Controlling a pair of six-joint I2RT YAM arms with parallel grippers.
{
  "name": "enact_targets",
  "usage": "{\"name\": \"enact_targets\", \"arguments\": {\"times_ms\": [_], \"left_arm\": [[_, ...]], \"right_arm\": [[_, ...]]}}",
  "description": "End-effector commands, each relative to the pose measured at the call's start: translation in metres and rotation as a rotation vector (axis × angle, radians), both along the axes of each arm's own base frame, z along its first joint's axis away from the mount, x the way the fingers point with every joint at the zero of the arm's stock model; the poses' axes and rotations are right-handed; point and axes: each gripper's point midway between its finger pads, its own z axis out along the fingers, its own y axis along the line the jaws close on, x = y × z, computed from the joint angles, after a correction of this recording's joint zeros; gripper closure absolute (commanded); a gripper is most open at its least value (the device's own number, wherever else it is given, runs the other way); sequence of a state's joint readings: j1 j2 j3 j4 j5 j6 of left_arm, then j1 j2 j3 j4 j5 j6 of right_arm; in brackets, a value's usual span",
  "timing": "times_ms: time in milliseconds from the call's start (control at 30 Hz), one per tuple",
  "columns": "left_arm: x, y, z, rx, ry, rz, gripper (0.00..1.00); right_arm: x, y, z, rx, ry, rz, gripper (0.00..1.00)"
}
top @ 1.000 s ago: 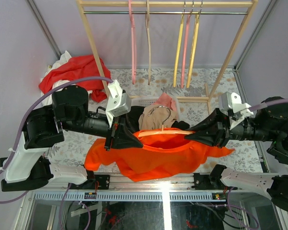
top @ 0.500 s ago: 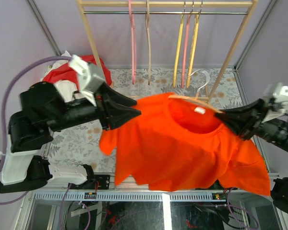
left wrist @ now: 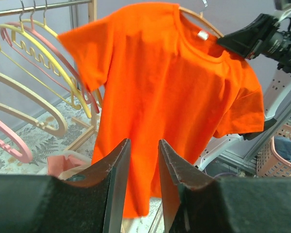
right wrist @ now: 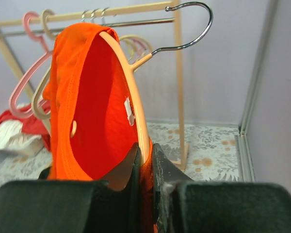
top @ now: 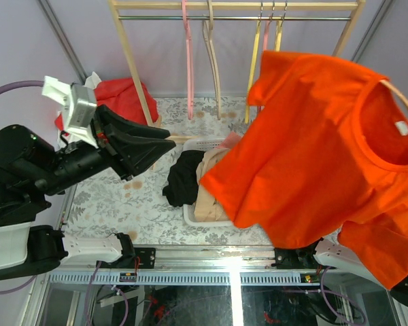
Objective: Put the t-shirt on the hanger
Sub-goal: Place the hanger at the clothesline.
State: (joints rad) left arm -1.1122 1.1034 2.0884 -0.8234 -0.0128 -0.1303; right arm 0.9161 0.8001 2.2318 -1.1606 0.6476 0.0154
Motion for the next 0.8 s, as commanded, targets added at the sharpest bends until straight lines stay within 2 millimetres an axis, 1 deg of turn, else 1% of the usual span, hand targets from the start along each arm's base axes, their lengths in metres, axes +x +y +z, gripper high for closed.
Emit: {"name": "enact_targets", "arguments": {"times_ms": [0, 33, 100, 133, 233, 367, 500, 567, 667, 767], "left_arm": [[0.004, -0.006, 0.006, -0.012, -0.005, 0.008, 0.72], [0.005, -0.008, 0.005, -0.010, -0.003, 0.007, 0.73], [0.005, -0.010, 0.001, 0.000, 0.001, 0.002, 0.74], [0.005, -0.010, 0.000, 0.001, 0.002, 0.003, 0.74], [0.005, -0.013, -0.003, 0.004, 0.005, -0.004, 0.75], [0.003, -0.013, -0.003, 0.004, 0.006, -0.013, 0.76], [0.002, -0.010, -0.004, 0.003, 0.007, -0.014, 0.77], [0.000, -0.007, -0.004, 0.001, 0.006, -0.013, 0.77], [-0.001, -0.003, -0.007, 0.002, 0.007, -0.010, 0.78], [-0.002, 0.002, -0.009, -0.003, 0.007, -0.003, 0.78]], "right_arm": [[-0.022, -0.059, 0.023, 0.164, -0.111, -0.138, 1.00], [-0.030, -0.066, 0.025, 0.193, -0.134, -0.124, 1.00], [-0.041, -0.071, 0.029, 0.240, -0.174, -0.082, 1.00], [-0.043, -0.074, 0.030, 0.253, -0.182, -0.085, 1.00], [-0.035, -0.076, 0.023, 0.225, -0.147, -0.139, 1.00], [-0.016, -0.064, 0.015, 0.153, -0.094, -0.202, 1.00], [0.010, -0.047, 0.010, 0.045, -0.032, -0.287, 1.00], [0.023, -0.035, 0.012, -0.007, -0.014, -0.312, 1.00], [0.040, -0.007, 0.019, -0.054, -0.014, -0.276, 1.00], [0.062, 0.030, 0.028, -0.108, -0.010, -0.223, 1.00]]}}
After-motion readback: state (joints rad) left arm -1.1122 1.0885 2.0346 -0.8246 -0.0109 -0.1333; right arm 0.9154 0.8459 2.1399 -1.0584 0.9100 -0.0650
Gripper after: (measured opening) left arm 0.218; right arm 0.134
